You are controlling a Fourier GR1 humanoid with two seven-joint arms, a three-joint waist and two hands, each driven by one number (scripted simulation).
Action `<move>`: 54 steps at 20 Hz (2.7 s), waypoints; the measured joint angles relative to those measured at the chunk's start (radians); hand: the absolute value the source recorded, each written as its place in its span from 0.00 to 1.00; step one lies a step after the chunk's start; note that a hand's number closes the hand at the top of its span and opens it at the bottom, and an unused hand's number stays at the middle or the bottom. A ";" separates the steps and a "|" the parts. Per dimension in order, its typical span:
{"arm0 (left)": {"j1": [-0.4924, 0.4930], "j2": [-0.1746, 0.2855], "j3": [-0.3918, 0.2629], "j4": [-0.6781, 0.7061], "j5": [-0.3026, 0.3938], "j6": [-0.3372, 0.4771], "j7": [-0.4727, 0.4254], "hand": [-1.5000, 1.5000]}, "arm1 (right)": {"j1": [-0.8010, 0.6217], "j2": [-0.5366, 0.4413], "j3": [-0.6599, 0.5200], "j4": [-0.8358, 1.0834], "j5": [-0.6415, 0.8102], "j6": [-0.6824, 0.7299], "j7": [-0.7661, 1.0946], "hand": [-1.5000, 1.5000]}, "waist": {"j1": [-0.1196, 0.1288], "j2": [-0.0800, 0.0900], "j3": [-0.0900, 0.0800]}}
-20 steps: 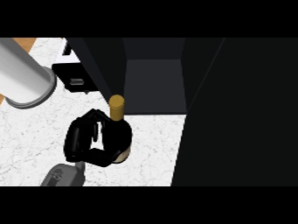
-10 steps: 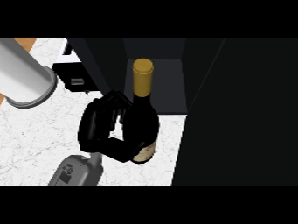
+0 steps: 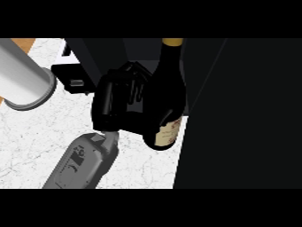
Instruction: Pick up the wine, place it into the cabinet and close the cabinet
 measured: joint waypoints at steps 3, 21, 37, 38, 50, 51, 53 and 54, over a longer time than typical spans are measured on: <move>-0.083 -0.001 0.018 0.062 0.012 0.042 0.017 1.00 | -0.001 0.009 0.008 0.006 -0.001 0.005 -0.007 0.00 | -0.001 0.001 0.000; -0.271 0.000 0.045 0.443 -0.030 0.081 -0.163 1.00 | -0.026 0.001 -0.037 0.016 -0.030 0.024 0.001 0.00 | -0.008 0.004 -0.001; -0.277 -0.002 -0.033 0.685 0.123 0.104 -0.356 1.00 | 0.014 0.016 -0.048 0.034 -0.049 0.062 -0.039 0.00 | -0.016 0.005 -0.001; -0.276 -0.002 -0.044 0.709 0.127 0.112 -0.373 1.00 | 0.021 0.023 -0.045 0.033 -0.048 0.061 -0.043 0.00 | -0.018 0.005 -0.001; -0.355 -0.002 -0.042 0.978 0.227 0.107 -0.562 1.00 | -0.013 0.028 -0.034 0.045 -0.062 0.063 -0.035 0.00 | -0.028 0.009 -0.001; -0.352 -0.002 -0.036 0.984 0.234 0.100 -0.576 1.00 | -0.014 0.025 -0.040 0.046 -0.063 0.064 -0.035 0.00 | -0.024 0.008 -0.002; -0.367 -0.002 -0.014 1.024 0.257 0.090 -0.612 1.00 | -0.004 0.026 -0.042 0.044 -0.065 0.067 -0.037 0.00 | -0.029 0.010 -0.001; -0.380 -0.002 -0.004 1.040 0.272 0.083 -0.624 1.00 | -0.003 0.026 -0.042 0.046 -0.065 0.069 -0.040 0.00 | -0.030 0.010 -0.001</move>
